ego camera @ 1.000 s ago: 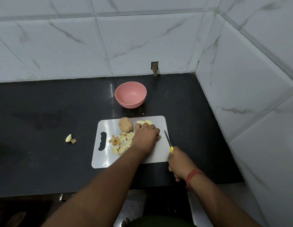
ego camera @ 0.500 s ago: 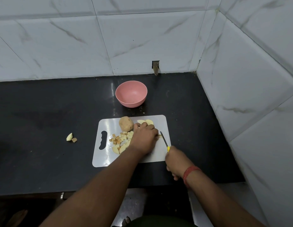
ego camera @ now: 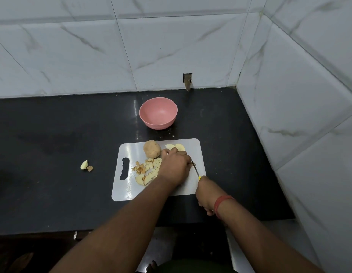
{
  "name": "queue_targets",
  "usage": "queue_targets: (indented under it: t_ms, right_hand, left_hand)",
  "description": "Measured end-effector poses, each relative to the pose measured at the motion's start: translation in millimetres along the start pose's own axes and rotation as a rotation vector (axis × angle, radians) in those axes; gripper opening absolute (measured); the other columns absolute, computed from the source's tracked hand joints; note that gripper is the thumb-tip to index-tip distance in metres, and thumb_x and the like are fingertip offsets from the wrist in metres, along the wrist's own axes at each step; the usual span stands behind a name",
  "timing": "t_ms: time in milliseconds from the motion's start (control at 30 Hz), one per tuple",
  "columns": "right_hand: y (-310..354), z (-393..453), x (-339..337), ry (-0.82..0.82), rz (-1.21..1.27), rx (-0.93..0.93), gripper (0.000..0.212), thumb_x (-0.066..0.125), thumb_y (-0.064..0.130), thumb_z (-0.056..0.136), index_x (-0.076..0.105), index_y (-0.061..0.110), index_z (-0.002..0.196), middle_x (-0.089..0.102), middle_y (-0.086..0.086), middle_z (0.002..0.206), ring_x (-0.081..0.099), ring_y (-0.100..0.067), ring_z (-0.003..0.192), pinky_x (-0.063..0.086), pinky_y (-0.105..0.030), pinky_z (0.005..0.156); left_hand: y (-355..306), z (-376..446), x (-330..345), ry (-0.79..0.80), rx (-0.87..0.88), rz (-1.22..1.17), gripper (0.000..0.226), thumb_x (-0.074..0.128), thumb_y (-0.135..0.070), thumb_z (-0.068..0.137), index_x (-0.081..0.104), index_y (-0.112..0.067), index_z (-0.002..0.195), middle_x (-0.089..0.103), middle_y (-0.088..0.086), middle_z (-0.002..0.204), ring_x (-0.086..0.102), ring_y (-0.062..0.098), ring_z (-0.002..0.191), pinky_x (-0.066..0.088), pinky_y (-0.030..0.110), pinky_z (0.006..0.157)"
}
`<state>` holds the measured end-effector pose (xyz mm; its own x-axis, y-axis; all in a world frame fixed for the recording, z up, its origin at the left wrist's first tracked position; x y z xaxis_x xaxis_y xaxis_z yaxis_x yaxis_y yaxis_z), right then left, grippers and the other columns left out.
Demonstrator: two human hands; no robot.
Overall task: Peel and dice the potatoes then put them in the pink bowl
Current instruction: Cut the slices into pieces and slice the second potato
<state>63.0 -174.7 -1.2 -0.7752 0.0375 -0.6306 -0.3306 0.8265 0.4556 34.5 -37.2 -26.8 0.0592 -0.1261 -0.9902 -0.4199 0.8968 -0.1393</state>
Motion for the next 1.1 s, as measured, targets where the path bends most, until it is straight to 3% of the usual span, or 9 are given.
queue_targets:
  t_ms: [167,333,533,733,900,1000,1100]
  right_hand:
    - [-18,-12,12,0.009,-0.055,-0.012,0.012,0.038,0.008,0.096,0.033,0.016,0.103,0.039,-0.001,0.073,0.042,-0.014,0.059,0.045,-0.024,0.059]
    - [-18,-13,6,-0.043,-0.034,-0.033,0.009,0.036,0.008,0.097,0.034,0.015,0.102,0.042,-0.001,0.073,0.045,-0.014,0.057,0.038,-0.02,0.05]
    - [-5,-5,0,-0.052,-0.056,-0.047,0.008,0.038,0.01,0.096,0.036,0.014,0.102,0.049,-0.01,0.094,0.048,-0.019,0.068,0.044,-0.023,0.062]
    - [-3,-1,3,-0.053,-0.055,-0.04,0.008,0.039,0.01,0.095,0.036,0.015,0.101,0.04,0.0,0.075,0.04,-0.012,0.058,0.04,-0.018,0.057]
    - [1,-2,2,-0.052,-0.066,-0.037,0.009,0.039,0.01,0.096,0.035,0.015,0.102,0.049,-0.01,0.094,0.045,-0.017,0.063,0.044,-0.023,0.062]
    - [2,-3,2,-0.051,-0.064,-0.039,0.008,0.039,0.01,0.096,0.035,0.015,0.101,0.05,-0.011,0.095,0.048,-0.018,0.066,0.047,-0.025,0.064]
    - [4,-5,2,-0.045,-0.067,-0.037,0.007,0.039,0.01,0.096,0.035,0.015,0.101,0.05,-0.012,0.096,0.053,-0.026,0.08,0.053,-0.033,0.076]
  left_hand:
    - [0,-1,1,-0.008,-0.017,-0.012,0.028,0.048,-0.039,0.101,0.072,-0.027,0.108,0.067,-0.008,0.111,0.05,0.02,0.108,0.03,0.045,0.096]
    - [4,-2,5,-0.012,-0.039,-0.051,0.026,0.051,-0.041,0.099,0.071,-0.028,0.109,0.064,-0.008,0.113,0.049,0.02,0.11,0.029,0.046,0.097]
    - [8,-8,9,-0.052,-0.07,-0.072,0.024,0.052,-0.042,0.097,0.069,-0.03,0.109,0.062,-0.009,0.111,0.048,0.02,0.108,0.028,0.045,0.097]
    - [5,-7,6,-0.049,-0.071,-0.069,0.024,0.052,-0.038,0.098,0.072,-0.028,0.104,0.064,-0.009,0.108,0.049,0.019,0.105,0.03,0.046,0.096]
    - [6,-8,6,-0.064,-0.067,-0.082,0.023,0.053,-0.038,0.098,0.074,-0.028,0.102,0.066,-0.011,0.105,0.05,0.018,0.102,0.03,0.046,0.096]
    - [6,-8,6,-0.074,-0.067,-0.081,0.023,0.054,-0.038,0.098,0.074,-0.028,0.101,0.066,-0.011,0.104,0.049,0.019,0.101,0.03,0.044,0.094]
    - [6,-8,7,-0.077,-0.063,-0.065,0.024,0.053,-0.038,0.098,0.075,-0.028,0.1,0.067,-0.011,0.103,0.05,0.019,0.1,0.03,0.044,0.092]
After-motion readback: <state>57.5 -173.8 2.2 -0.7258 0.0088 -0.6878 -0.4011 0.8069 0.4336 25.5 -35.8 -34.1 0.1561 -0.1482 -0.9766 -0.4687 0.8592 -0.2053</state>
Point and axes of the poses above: each hand's wrist, its own z-axis towards the middle knuckle, its own x-axis out of the palm, y = z × x, the point moved 3 cm from there along z, towards the middle knuckle
